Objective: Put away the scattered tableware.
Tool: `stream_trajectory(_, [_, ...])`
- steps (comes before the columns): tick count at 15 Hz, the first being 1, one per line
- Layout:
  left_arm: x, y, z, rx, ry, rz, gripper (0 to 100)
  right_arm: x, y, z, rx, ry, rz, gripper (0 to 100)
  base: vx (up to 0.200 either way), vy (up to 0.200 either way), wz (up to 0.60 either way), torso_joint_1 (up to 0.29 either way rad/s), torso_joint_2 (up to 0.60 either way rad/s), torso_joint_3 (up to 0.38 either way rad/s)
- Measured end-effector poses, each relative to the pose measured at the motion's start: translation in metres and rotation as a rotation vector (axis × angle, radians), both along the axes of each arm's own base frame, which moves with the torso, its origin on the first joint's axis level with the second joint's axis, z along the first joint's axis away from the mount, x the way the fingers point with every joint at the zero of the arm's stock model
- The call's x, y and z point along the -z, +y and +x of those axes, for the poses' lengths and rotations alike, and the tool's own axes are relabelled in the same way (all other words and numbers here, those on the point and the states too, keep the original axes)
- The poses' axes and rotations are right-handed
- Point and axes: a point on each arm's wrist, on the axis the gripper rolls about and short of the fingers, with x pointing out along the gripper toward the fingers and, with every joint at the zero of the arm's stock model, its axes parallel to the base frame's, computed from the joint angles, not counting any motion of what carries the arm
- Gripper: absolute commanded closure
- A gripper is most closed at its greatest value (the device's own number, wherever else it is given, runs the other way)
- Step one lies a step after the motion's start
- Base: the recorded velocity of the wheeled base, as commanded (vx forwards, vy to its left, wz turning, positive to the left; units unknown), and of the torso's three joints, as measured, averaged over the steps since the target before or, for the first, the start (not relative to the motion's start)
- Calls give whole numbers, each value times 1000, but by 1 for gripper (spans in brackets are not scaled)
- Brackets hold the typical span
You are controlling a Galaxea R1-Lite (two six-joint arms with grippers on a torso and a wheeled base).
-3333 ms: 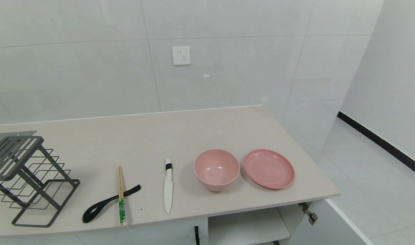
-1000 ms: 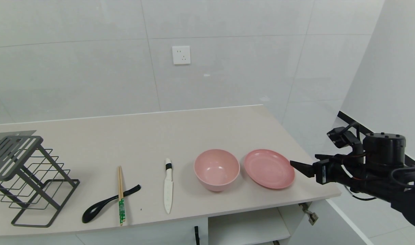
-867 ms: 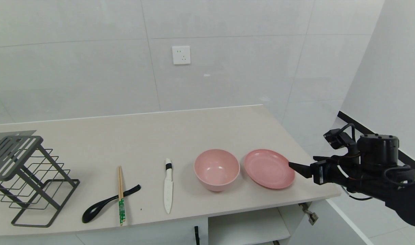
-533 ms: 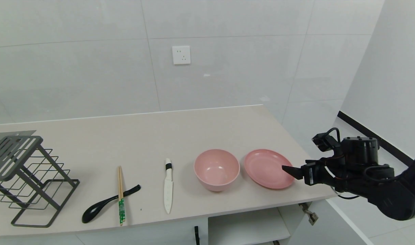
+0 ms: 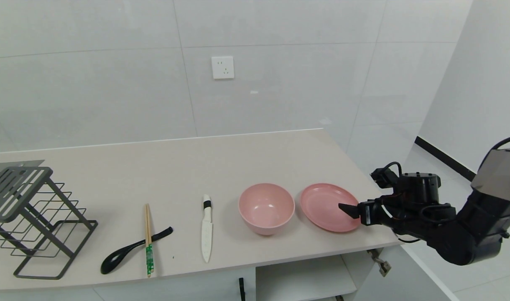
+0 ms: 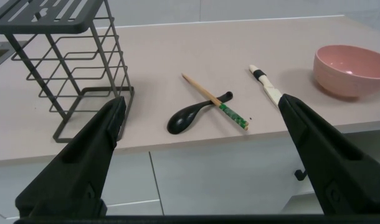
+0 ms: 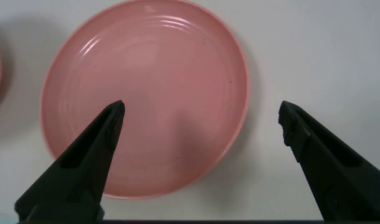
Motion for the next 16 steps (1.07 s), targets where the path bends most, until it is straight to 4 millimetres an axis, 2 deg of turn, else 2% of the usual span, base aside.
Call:
stream_trajectory(3, [0,0,0,0,0,0,0,10,3,8,1,11,2,0,0,0,0,0,0,0])
stream_trajectory(10, [0,0,0,0,0,0,0,25,18,8,-48,45,-8,0,0,0,0,0,0,0])
stream_trajectory(11, [0,0,0,0,0,0,0,27,20,9,-51,46,-11,100,0,0,0,0,0,0])
stream_trajectory(16, [0,0,0,0,0,0,0,36,15,12,66,51,-35,100,0,0,0,0,0,0])
